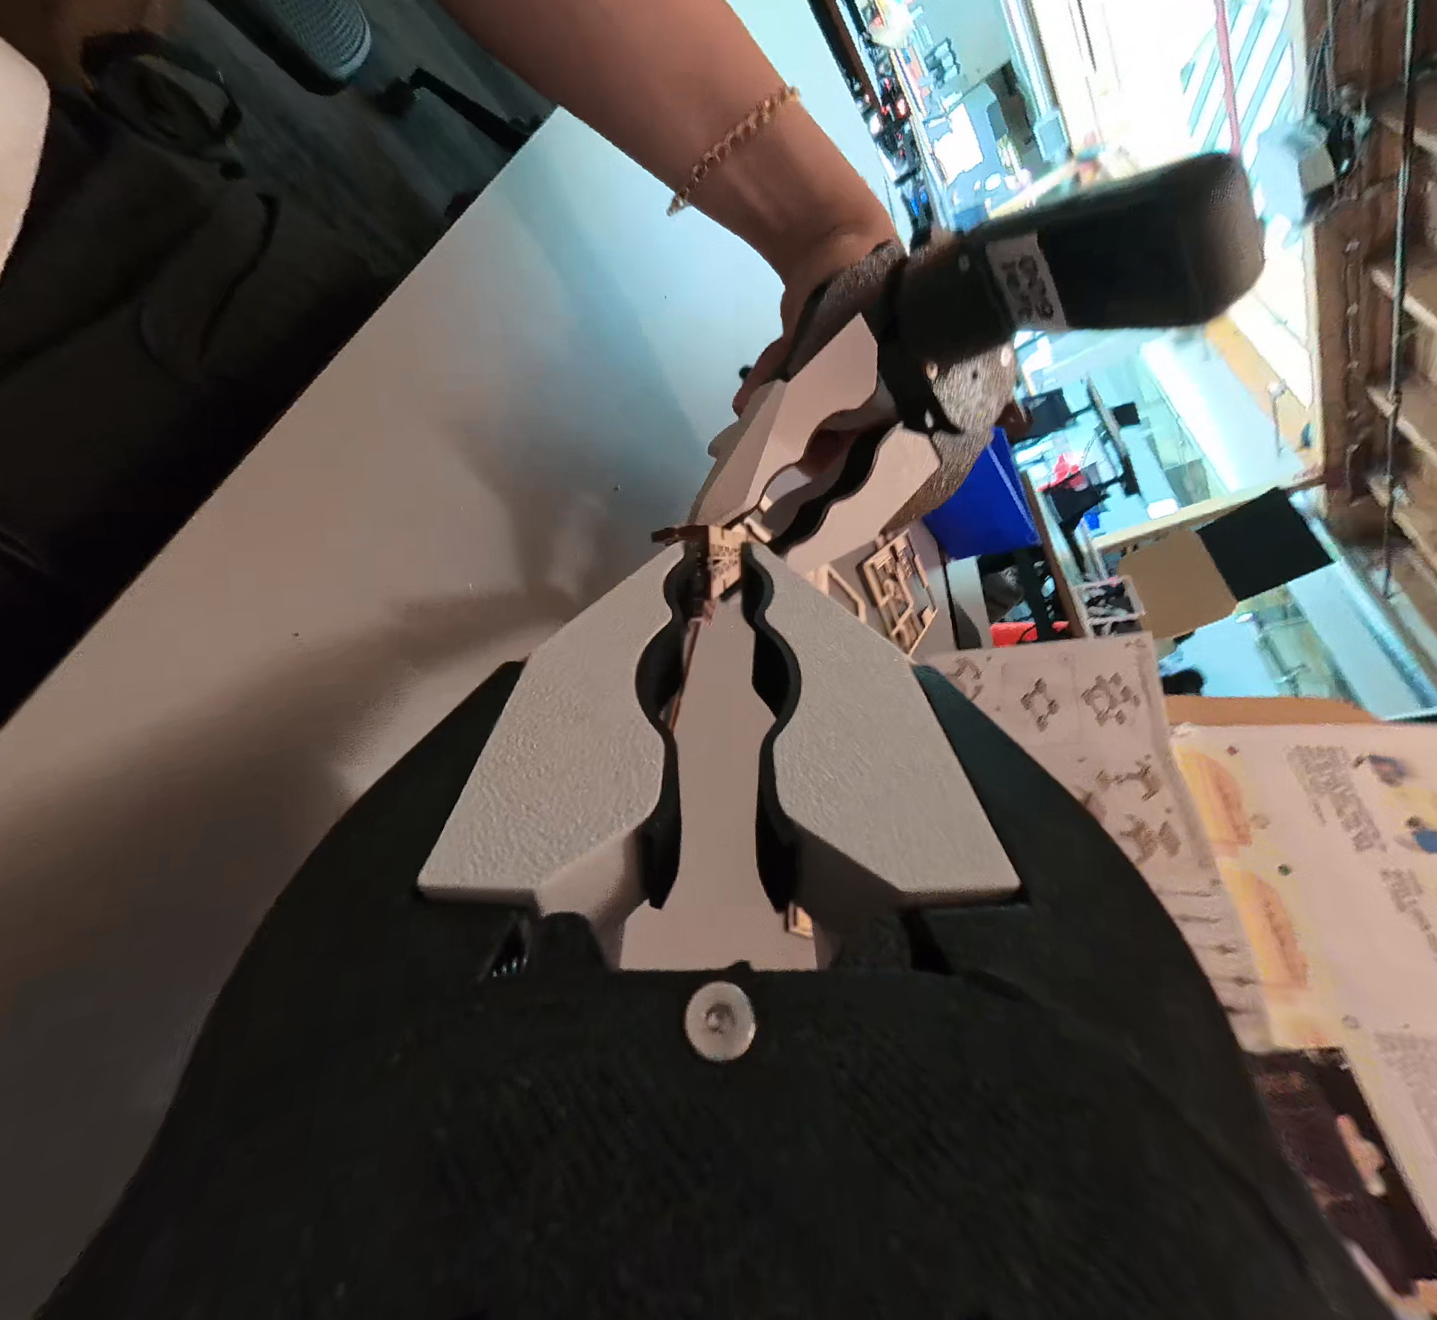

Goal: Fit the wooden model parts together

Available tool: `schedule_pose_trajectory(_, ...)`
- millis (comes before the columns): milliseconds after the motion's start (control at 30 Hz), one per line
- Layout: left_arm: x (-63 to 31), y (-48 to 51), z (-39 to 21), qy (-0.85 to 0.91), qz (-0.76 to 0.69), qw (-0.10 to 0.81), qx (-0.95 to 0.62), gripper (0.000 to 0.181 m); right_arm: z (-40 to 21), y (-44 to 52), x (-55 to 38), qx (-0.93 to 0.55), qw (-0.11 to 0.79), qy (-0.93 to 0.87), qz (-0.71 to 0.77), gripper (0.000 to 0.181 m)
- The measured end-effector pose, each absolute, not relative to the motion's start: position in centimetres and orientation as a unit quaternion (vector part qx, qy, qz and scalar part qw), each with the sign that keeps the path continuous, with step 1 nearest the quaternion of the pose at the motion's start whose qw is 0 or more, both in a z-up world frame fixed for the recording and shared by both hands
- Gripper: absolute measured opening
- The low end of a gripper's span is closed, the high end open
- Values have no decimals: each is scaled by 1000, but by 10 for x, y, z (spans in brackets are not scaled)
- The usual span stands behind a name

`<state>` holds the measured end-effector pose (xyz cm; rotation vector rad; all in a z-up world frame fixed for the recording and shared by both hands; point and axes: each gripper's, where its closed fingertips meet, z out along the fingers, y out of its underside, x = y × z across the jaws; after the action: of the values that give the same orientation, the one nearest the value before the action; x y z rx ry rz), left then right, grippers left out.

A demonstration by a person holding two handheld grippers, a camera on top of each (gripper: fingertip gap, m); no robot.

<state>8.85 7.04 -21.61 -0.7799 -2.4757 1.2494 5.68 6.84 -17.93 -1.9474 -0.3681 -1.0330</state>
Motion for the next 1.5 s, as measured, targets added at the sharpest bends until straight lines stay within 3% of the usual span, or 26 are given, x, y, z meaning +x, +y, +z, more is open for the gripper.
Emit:
schedule_pose_trajectory(100, 96, 69, -217, -862, 424, 83, -266, 17, -185, 60, 61, -799, 456, -91, -382, 42)
schedule_pose_trajectory(167, 103, 71, -220, -871, 410, 44, -266, 14, -190, 54, 64, -813, 465, -41, -348, 54)
schedule_pose_trajectory(533, 91, 70, -205, -839, 462, -32, -285, 13, -201, 58, 85, -810, 537, 166, -169, 67)
schedule_pose_trajectory(900, 61, 77, -146, -757, 566, -60, -321, 13, -157, 85, 38, -734, 646, 119, 172, 58)
schedule_pose_trajectory(1500, 48, 77, -140, -745, 562, -65, -353, 13, -146, 85, 45, -726, 645, 116, 208, 17)
